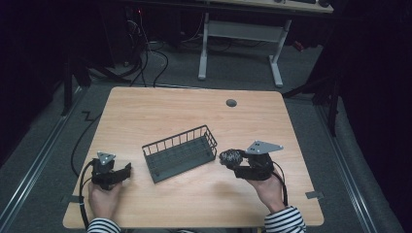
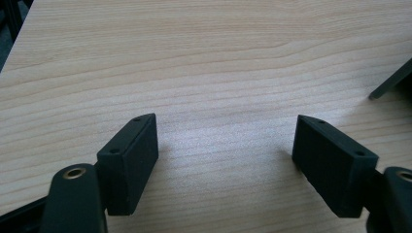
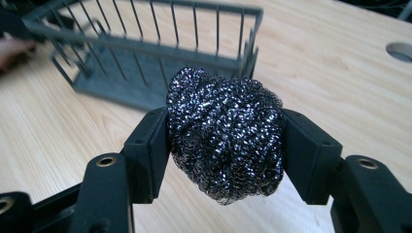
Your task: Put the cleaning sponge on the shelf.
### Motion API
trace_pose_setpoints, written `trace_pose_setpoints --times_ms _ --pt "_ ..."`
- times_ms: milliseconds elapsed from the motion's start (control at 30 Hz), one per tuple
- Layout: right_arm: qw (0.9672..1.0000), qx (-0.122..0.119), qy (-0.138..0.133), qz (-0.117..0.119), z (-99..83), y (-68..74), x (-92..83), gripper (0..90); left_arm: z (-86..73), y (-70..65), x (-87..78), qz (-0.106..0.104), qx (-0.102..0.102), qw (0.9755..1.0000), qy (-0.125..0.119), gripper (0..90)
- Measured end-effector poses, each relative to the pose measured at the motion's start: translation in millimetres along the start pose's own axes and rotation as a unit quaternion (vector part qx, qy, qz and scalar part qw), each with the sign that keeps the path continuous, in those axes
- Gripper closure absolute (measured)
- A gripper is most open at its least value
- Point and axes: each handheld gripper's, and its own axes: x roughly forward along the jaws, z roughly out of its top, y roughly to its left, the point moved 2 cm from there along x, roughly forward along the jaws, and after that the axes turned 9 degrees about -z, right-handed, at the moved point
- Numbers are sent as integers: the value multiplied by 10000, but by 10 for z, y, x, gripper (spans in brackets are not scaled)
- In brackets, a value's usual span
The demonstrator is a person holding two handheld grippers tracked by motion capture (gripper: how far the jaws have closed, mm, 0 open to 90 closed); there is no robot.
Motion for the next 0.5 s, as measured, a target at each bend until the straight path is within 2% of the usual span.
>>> trace_pose_setpoints --times_ms 100,200,500 --pt "9998 59 -98 137 148 -15 9 395 0 0 0 5 2 10000 0 252" --pt "9996 -19 -176 198 263 8 17 395 0 0 0 5 0 10000 -1 253" --pt "9992 -125 -275 266 525 55 107 395 0 1 0 5 -3 10000 -2 254"
